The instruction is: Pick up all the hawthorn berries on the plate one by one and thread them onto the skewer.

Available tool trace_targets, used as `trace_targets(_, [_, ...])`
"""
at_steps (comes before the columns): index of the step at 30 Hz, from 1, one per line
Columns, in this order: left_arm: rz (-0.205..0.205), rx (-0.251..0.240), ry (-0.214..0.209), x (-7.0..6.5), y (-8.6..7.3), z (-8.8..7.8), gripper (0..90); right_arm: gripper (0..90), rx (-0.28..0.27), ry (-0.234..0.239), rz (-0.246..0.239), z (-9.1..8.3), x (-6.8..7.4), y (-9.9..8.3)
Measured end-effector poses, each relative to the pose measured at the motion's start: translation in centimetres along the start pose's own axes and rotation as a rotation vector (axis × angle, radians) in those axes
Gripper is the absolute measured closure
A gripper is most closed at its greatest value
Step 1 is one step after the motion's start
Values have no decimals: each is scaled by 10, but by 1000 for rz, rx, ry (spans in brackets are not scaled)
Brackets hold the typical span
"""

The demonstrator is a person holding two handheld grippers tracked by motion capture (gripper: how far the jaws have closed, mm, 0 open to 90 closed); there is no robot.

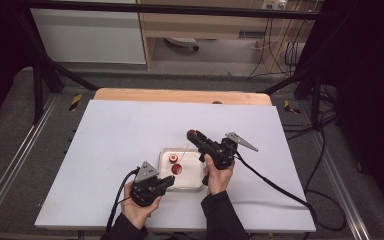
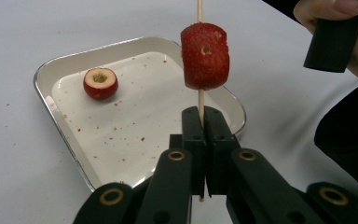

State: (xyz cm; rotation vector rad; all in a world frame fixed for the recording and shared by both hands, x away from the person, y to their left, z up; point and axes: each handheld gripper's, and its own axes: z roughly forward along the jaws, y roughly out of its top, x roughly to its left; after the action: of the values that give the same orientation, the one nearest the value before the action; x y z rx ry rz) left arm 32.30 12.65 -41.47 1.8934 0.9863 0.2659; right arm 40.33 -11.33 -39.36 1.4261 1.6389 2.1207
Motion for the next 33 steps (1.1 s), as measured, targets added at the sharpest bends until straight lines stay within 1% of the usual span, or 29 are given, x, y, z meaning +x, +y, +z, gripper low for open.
trace_targets(2, [-6, -3, -4, 0, 1, 1, 884, 613, -2, 0, 6, 0, 0, 0])
trace_targets(9, [-18, -11, -10, -3, 4, 3, 884, 613, -25, 6, -9, 1, 0, -2])
trace_targets(14, [-27, -19, -13, -3, 5, 4, 884, 613, -30, 11, -8, 1, 1, -3])
trace_targets(26, [-25, -25, -5, -3, 6, 3, 884, 613, -34, 15, -2, 1, 1, -3])
trace_targets(33, [-32, -32, -4, -2, 6, 4, 884, 613, -33, 19, 2, 0, 2, -3])
